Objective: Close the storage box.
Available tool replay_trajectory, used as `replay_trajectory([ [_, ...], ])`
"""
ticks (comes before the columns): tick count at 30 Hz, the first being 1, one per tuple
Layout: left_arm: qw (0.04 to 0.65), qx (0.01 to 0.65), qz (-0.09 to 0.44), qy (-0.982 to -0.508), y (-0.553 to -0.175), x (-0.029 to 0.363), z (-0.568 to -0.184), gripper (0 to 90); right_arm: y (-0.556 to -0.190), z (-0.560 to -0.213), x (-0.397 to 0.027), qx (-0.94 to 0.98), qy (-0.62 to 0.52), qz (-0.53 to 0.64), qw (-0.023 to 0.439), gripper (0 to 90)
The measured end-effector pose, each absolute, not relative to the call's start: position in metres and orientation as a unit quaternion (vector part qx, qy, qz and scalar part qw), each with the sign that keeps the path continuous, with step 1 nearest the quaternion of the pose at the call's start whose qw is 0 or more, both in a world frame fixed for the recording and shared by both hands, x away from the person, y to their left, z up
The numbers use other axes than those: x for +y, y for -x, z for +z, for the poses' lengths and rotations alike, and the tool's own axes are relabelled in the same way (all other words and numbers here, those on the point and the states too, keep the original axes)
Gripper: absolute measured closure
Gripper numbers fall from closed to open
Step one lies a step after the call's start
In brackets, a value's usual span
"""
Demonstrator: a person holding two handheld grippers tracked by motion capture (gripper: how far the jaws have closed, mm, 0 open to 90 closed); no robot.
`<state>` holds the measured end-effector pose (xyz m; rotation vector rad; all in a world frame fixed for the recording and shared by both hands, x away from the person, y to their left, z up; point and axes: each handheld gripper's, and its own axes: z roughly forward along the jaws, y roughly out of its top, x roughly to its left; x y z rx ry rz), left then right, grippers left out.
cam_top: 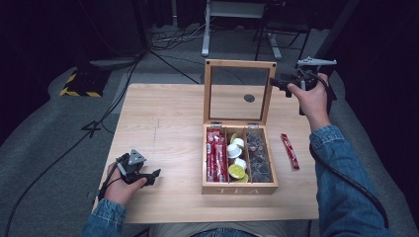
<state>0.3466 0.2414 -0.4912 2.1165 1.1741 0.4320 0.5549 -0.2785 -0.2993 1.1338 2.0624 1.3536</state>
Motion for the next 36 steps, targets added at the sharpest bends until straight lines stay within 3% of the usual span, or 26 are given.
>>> replay_trajectory([
  [21, 0.314, 0.441, 0.169, -0.823, -0.354, 0.237, -0.495, 25.7, -0.581, -0.316, -0.259, 0.76, -0.389, 0.477, 0.207, 38.1],
  [36, 0.313, 0.438, 0.17, -0.826, -0.355, 0.236, -0.492, 25.8, -0.568, -0.298, -0.257, 0.762, -0.369, 0.484, 0.22, 40.8],
])
